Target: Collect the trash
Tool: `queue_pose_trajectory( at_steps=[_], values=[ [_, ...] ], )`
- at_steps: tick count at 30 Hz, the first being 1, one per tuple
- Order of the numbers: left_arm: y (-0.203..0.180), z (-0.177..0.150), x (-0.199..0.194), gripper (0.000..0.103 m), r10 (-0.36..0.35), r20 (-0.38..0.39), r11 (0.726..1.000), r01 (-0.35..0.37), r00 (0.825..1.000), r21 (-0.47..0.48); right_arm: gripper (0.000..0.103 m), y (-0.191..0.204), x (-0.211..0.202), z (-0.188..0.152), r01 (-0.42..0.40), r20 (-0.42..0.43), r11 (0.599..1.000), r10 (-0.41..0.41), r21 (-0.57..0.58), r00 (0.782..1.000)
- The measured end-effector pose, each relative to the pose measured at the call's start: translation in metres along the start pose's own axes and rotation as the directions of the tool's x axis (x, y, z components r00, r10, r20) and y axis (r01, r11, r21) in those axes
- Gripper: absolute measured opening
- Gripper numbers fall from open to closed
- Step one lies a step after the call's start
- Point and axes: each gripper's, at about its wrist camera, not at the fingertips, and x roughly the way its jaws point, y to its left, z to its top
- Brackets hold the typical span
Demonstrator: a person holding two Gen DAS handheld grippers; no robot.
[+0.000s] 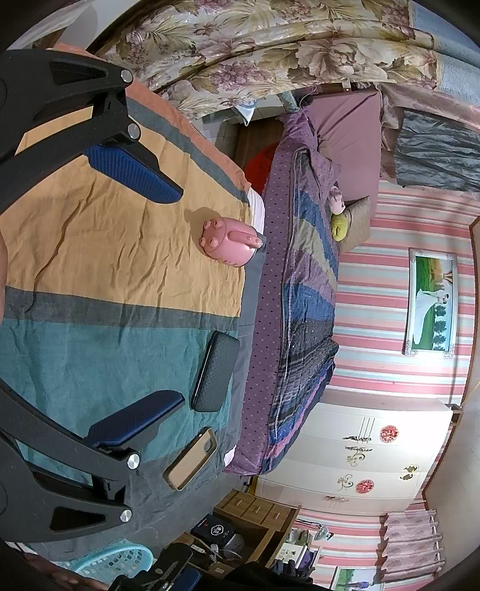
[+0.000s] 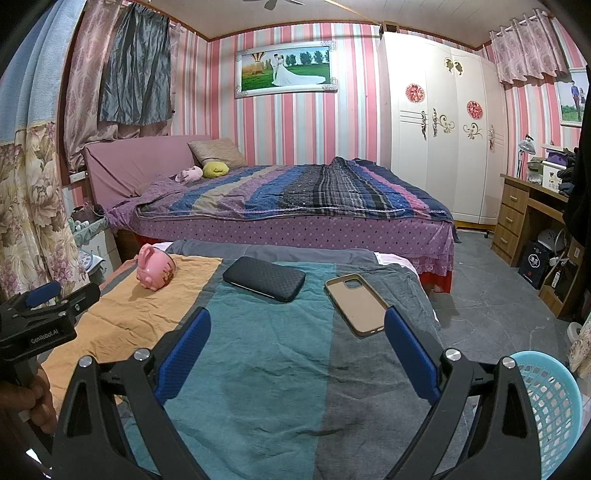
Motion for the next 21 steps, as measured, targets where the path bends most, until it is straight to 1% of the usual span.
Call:
queue_pose_trajectory(
  at_steps=[21],
  values=[
    [0.0005,-0.0008,0.0008,0.098,0.007,-0.003,1.000,-0.007,1.000,0.010,0.093,-0.0009,0.0004,-0.0001,0.000,-0.001,1.000,0.000,0.001,1.000]
  ],
)
